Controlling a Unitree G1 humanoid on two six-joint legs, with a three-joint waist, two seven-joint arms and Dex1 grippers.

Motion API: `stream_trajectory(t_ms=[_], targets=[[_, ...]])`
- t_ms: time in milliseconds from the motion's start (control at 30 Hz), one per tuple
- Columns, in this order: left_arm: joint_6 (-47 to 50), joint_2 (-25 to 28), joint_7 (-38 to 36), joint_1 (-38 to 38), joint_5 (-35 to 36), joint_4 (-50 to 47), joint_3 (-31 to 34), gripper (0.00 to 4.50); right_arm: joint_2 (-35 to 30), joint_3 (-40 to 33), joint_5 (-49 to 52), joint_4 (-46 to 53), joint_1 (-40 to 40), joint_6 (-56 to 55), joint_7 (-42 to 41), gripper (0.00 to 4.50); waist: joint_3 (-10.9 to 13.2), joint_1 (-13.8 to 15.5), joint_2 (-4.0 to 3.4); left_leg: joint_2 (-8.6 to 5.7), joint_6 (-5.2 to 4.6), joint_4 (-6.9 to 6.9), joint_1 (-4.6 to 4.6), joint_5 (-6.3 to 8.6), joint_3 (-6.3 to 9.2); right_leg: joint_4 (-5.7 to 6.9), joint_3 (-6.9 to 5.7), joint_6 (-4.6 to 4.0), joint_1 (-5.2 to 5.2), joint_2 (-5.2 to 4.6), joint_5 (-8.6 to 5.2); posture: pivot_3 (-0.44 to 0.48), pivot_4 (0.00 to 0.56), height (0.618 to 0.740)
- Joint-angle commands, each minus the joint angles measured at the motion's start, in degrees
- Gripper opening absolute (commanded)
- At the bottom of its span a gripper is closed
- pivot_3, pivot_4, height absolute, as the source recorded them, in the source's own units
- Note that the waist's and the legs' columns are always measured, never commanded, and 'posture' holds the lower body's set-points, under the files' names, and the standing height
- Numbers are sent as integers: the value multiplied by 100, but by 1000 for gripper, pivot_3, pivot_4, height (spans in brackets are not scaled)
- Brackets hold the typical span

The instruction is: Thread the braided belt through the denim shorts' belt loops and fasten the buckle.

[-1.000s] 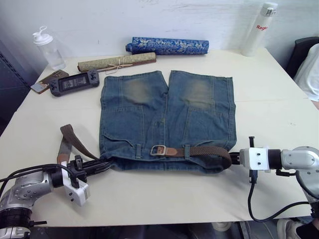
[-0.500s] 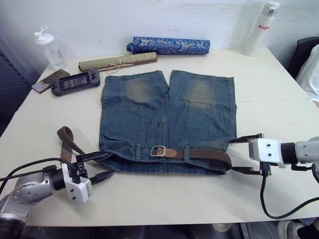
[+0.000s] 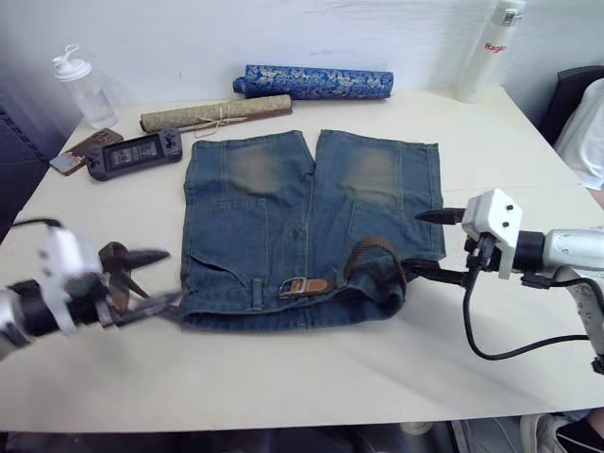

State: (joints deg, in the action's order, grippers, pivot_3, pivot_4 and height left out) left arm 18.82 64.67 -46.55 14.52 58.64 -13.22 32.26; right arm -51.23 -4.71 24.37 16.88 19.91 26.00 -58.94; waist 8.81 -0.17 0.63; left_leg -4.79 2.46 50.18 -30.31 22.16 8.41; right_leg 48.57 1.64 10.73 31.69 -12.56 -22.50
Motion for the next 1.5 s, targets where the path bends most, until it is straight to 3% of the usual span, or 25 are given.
stream_trajectory(t_ms=[33, 200, 333, 533, 667, 867, 1067, 1167, 1367, 1500], targets=[[1008, -242, 74, -182, 665, 954, 747, 3558, 280, 90, 324, 534, 233, 308, 243, 4461, 2, -34, -4, 2, 0, 0, 0, 0, 2, 0, -2, 0, 1, 1, 0, 0, 150, 637], [1877, -544, -16, -131, 856, 1418, 1455, 3558, 303, 79, 338, 684, 273, 521, 313, 4461, 0, -90, 23, 4, 11, -1, -2, 7, 32, -15, 4, 0, 3, -5, 0, 0, 150, 637], [1892, -651, -207, 16, 291, 2494, 1716, 3558, 103, -313, 528, 655, 262, 741, 294, 4461, 3, -74, 34, 4, 18, 2, -3, 11, 34, -17, 3, -3, 2, -7, 0, 0, 150, 637], [2046, -950, -89, -196, -36, 2862, 1689, 3558, 594, -459, 1567, 1206, 493, 1581, 815, 4461, -1, -48, 42, 25, 32, 0, -1, 19, 34, -17, -10, -40, 2, -1, -17, 0, 150, 637], [2401, -1400, 190, -431, 110, 2242, 1475, 3558, 736, -339, 1637, 1450, 353, 1741, 1100, 4461, -2, 32, 43, 33, 43, 0, -3, 25, 47, -17, -27, -52, 1, 3, -23, 0, 150, 637], [2385, -1733, 465, -835, -330, 2312, 1064, 3558, 885, -241, 1674, 1612, 341, 1842, 1445, 4461, -4, 94, 46, 33, 51, 3, -2, 21, 41, -17, -46, -60, -6, 6, -14, 0, 150, 637], [2396, -1510, 400, -1066, -424, 2494, 1290, 3558, 820, -265, 1680, 1693, 235, 1883, 1536, 4461, -4, 73, 46, 39, 51, -2, -2, 20, 41, -18, -54, -65, -5, 10, -17, 0, 150, 637], [2563, -1449, 593, -1129, -316, 2084, 1395, 3558, 849, -244, 1694, 1724, 195, 1879, 1598, 4461, -3, 71, 44, 39, 51, -2, -2, 20, 42, -18, -53, -65, -5, 10, -17, 0, 150, 637], [3009, -1185, 1633, -1410, -837, 998, 927, 3558, 915, -146, 1708, 1729, 195, 1859, 1676, 4461, -2, 98, 44, 38, 52, -2, -1, 20, 44, -18, -52, -62, -8, 10, -16, 0, 150, 637], [3643, -531, 2476, -1985, -1455, 649, 352, 3558, 992, -16, 1666, 1701, 215, 1807, 1721, 4461, 3, 115, 48, 37, 53, -2, -1, 19, 41, -18, -55, -61, -8, 12, -15, 0, 150, 637]])
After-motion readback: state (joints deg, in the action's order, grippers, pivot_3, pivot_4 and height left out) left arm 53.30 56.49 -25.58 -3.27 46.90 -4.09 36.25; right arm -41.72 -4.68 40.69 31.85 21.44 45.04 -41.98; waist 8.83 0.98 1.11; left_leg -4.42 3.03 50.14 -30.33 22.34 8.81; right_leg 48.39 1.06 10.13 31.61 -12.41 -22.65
